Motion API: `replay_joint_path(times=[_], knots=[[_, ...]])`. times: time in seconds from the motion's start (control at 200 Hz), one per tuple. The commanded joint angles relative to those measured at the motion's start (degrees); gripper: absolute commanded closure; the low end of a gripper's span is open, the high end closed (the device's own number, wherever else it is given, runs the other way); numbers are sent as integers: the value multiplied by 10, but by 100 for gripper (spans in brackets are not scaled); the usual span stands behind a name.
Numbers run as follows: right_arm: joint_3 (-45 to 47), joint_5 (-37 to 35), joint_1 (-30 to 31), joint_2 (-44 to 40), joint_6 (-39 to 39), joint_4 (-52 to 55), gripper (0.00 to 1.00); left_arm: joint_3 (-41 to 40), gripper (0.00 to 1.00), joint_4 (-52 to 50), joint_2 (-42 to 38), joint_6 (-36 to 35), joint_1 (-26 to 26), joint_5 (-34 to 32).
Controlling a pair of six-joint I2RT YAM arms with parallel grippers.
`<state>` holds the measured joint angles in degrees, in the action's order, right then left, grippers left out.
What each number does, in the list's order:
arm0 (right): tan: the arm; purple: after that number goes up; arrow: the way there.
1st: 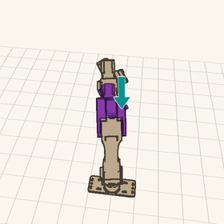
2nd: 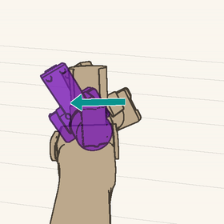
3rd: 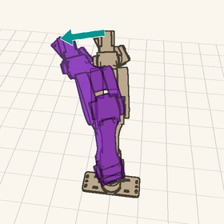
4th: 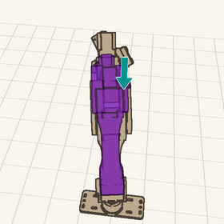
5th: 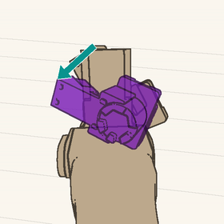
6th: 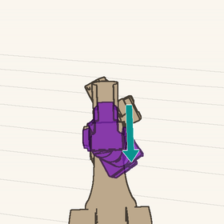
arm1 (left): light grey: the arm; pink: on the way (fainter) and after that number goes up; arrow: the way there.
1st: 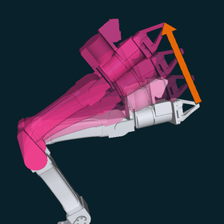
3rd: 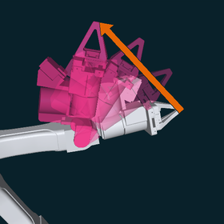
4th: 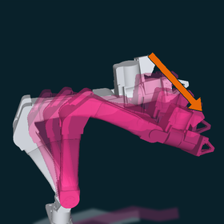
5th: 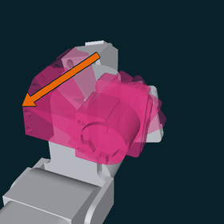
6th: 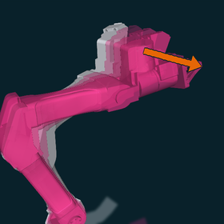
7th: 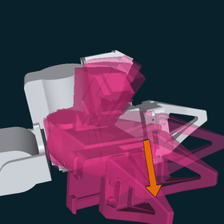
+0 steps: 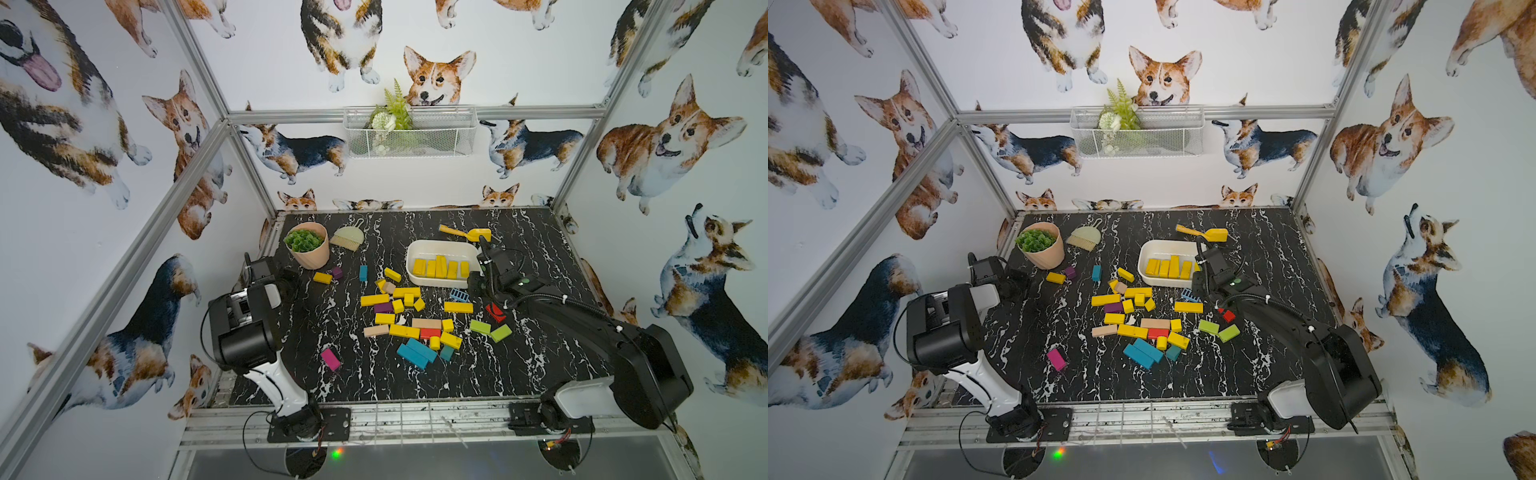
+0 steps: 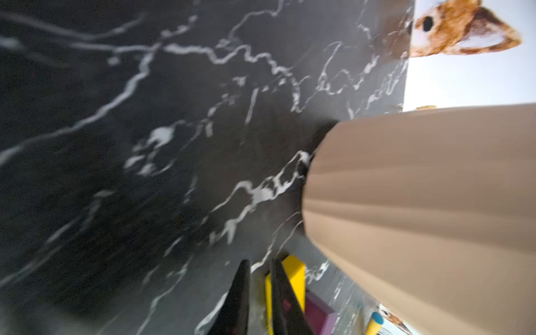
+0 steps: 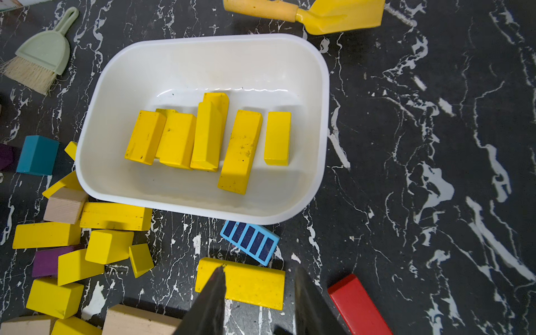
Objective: Pick out the yellow building blocks
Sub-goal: Move the building block to the center of the board.
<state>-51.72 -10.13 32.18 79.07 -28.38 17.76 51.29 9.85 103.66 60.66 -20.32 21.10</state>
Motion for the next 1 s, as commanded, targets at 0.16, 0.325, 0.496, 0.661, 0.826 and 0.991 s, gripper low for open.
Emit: replay_joint_path(times=[0.16,0.325,0.496,0.661,0.826,0.991], knots=[[-18,12,-1,17,5,-1,59,54,84,-7,49,35,15,16],[-17,9,-1,12,4,-1,59,37,84,-1,51,43,30,5],[-12,8,-1,8,4,-1,59,4,84,34,53,85,50,1],[-2,8,-1,-1,1,-7,59,-18,84,77,61,123,85,4],[10,4,-1,-7,0,-8,59,-66,84,98,31,164,137,-24],[17,1,-1,-15,0,-12,59,-110,84,109,-5,194,190,-70]])
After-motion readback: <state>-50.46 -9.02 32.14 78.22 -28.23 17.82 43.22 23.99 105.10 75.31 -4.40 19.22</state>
